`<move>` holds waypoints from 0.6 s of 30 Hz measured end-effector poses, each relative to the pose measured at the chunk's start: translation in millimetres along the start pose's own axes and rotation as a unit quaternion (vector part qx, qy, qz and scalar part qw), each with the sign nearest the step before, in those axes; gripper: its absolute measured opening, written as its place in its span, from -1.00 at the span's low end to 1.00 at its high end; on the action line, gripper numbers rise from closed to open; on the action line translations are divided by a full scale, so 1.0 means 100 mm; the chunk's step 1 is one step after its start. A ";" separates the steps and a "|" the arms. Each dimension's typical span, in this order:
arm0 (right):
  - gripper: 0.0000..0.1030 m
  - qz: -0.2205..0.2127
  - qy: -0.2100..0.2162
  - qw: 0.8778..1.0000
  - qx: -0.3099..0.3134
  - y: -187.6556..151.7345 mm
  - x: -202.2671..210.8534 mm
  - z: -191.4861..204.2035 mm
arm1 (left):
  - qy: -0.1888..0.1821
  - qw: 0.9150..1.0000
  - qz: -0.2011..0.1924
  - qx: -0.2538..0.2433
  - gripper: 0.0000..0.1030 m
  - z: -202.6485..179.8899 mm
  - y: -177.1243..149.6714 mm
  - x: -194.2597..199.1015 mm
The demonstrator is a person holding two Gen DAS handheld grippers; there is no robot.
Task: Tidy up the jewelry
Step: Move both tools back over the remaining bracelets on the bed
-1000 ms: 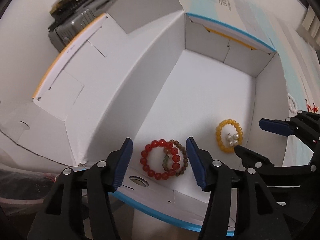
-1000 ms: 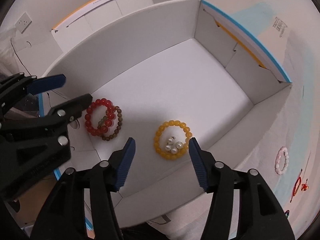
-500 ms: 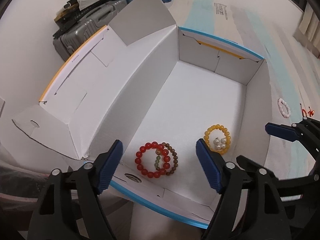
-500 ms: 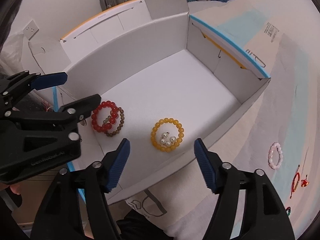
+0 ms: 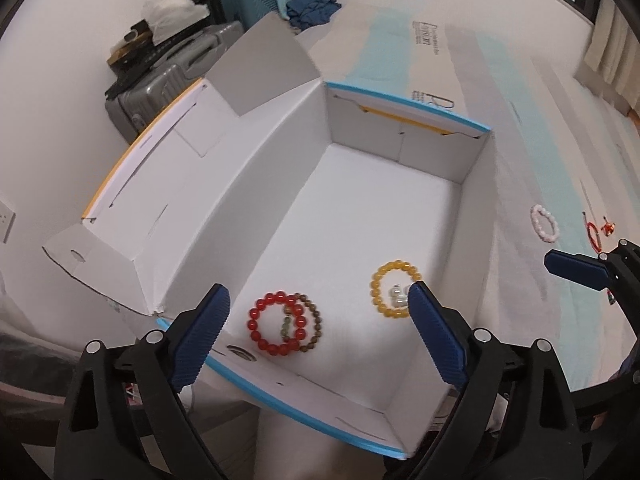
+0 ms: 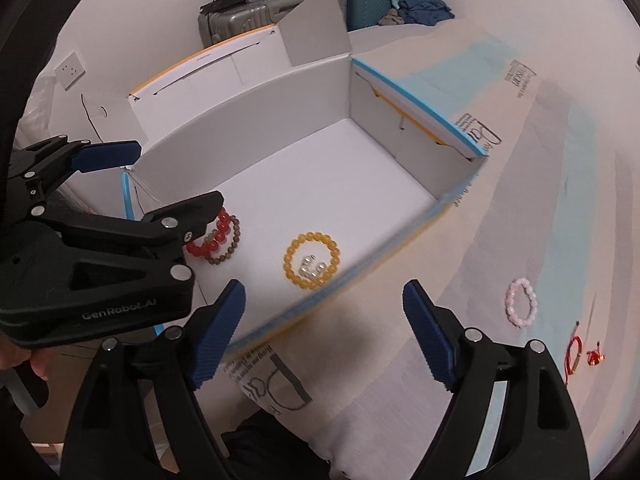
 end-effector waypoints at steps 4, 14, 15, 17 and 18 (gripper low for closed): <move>0.53 -0.002 -0.006 1.000 -0.012 -0.13 0.08 -0.21 | -0.009 1.000 -0.001 -0.010 0.83 -0.24 0.02 0.01; 0.63 -0.007 -0.025 0.998 -0.054 -0.48 0.23 -0.80 | -0.031 0.999 -0.008 -0.037 0.89 -0.86 0.04 0.04; 0.63 -0.007 -0.026 0.998 -0.057 -0.51 0.24 -0.83 | -0.032 0.999 -0.008 -0.039 0.89 -0.90 0.04 0.05; 0.67 -0.006 -0.029 0.998 -0.062 -0.57 0.26 -0.92 | -0.034 0.998 -0.007 -0.043 0.89 -1.00 0.04 0.04; 0.71 -0.004 -0.030 0.997 -0.065 -0.60 0.26 -0.96 | -0.035 0.998 -0.004 -0.045 0.89 -1.04 0.04 0.04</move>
Point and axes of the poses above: each gripper's, at about its wrist camera, not at the fingertips, and x roughly against the way its jaws point, z to its left, y to its top, the point moved 7 cm from there along -x, roughly the way its jaws point, and after that the axes turned 8 degrees about -y, right-handed, at the moved point
